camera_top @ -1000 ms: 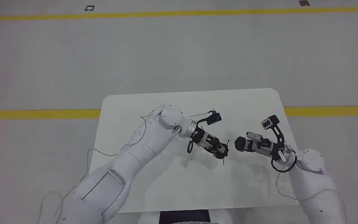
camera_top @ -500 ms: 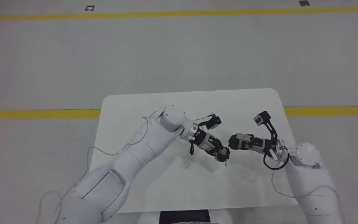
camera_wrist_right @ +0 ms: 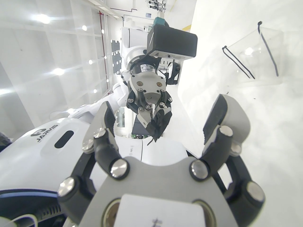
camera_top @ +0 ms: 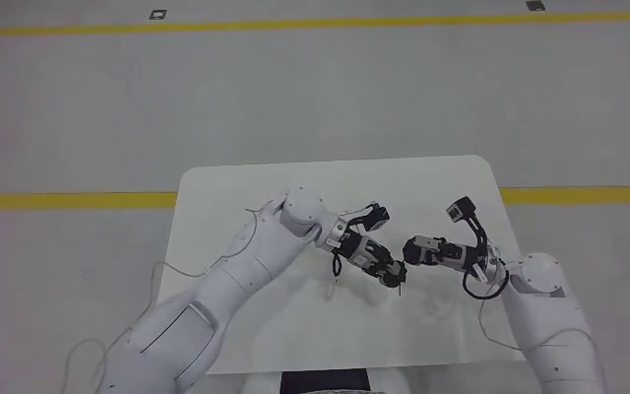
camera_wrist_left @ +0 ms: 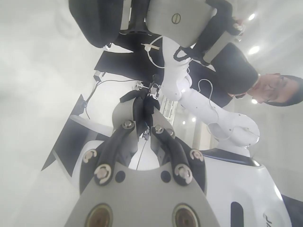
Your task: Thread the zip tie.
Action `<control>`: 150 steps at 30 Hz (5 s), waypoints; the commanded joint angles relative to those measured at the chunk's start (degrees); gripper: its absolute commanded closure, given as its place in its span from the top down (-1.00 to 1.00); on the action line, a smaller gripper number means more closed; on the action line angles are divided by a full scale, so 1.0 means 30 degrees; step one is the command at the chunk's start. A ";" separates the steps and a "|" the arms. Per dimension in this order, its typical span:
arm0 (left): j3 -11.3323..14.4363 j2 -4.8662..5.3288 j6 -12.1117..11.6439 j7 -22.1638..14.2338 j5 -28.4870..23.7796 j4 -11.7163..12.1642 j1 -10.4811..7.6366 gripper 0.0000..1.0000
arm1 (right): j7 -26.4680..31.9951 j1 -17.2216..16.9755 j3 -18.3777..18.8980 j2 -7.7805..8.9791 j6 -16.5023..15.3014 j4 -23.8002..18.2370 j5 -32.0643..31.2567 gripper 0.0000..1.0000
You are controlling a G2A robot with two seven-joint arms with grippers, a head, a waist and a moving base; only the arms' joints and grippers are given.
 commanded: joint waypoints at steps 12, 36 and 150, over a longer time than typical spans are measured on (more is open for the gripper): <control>0.0398 0.0337 0.0578 0.0253 -0.0213 -0.0428 -0.0019 -1.00 | 0.0531 -0.0200 0.0142 0.0066 0.0000 -0.0240 -0.0441 -0.36; 0.1296 0.0638 0.0734 0.0427 -0.1181 -0.0491 -0.0223 -1.00 | 0.0531 -0.0457 -0.0037 -0.0097 0.0000 -0.0790 -0.1102 -0.70; -0.1366 0.2742 -0.3118 1.6775 -0.1953 -0.7257 0.6603 -0.50 | -1.3157 -0.4010 0.0063 -0.2857 0.0000 -0.3920 -0.3521 -1.00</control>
